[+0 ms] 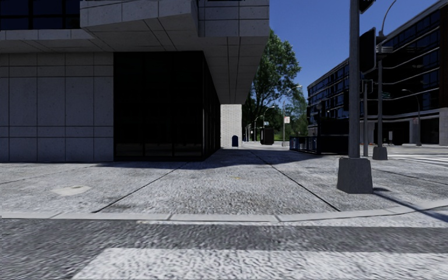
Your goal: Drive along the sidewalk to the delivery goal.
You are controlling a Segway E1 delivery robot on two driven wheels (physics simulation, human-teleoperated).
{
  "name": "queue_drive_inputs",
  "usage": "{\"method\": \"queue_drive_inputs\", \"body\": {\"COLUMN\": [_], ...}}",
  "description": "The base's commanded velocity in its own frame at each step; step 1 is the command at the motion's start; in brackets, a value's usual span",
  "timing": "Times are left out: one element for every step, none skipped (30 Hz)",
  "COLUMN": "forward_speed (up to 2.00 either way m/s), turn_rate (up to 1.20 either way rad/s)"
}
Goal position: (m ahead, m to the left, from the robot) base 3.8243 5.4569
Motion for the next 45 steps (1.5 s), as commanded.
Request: {"method": "queue_drive_inputs", "body": {"forward_speed": [2.0, 2.0, 2.0, 2.0, 2.0, 2.0, 2.0, 2.0, 2.0, 2.0, 2.0, 2.0, 2.0, 2.0, 2.0, 1.95, 1.88, 1.88, 1.83, 1.8, 1.78, 1.66, 1.64, 1.61, 1.61, 1.59, 1.56, 1.55, 1.55, 1.55, 1.55, 1.55, 1.55, 1.55, 1.55, 1.55, 1.55, 1.55, 1.55, 1.55, 1.55, 1.55, 1.55, 1.55, 1.55], "turn_rate": [0.0, 0.0, 0.0, 0.0, 0.0, 0.0, 0.0, 0.0, 0.0, 0.0, 0.0, 0.0, 0.0, 0.0, 0.0, 0.0, 0.0, 0.0, 0.0, 0.0, 0.0, 0.0, 0.0, 0.0, 0.0, 0.0, 0.0, 0.0, 0.0, 0.0, 0.0, 0.0, 0.0, 0.0, 0.0, 0.0, 0.0, 0.02, 0.11, 0.17, 0.2, 0.23, 0.29, 0.29, 0.35]}}
